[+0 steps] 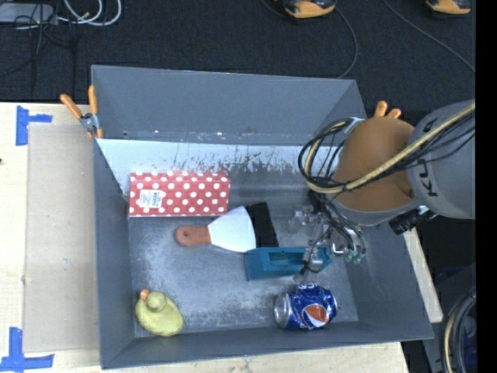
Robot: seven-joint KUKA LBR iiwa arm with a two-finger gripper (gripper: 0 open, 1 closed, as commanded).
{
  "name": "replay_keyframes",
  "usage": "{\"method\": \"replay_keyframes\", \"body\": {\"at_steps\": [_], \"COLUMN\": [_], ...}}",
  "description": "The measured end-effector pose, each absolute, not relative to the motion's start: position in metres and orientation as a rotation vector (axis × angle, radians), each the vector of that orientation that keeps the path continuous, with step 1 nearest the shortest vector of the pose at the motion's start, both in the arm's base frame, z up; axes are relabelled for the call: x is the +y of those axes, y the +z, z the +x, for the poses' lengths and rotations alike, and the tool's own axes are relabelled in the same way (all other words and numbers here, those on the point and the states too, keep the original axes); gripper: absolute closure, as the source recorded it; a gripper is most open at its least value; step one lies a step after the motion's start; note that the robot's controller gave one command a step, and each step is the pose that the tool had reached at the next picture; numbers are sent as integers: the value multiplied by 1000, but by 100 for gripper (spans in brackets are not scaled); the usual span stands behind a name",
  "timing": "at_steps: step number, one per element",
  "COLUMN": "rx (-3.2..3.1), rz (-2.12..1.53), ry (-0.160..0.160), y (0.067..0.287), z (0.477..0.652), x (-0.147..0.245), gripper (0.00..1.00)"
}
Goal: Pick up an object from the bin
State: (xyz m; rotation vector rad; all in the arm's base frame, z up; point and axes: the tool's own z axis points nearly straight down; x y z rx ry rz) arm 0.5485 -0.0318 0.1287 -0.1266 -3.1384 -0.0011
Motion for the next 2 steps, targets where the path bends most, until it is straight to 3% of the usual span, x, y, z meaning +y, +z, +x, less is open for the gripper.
{"method": "replay_keyframes", "body": {"at_steps": [1, 2], "rx": [-3129, -3115], "rz": [-129, -338], "ry": [-2, 1], "y": [70, 69], "z": [549, 550], "x": [-44, -43], "gripper": [0, 100]}}
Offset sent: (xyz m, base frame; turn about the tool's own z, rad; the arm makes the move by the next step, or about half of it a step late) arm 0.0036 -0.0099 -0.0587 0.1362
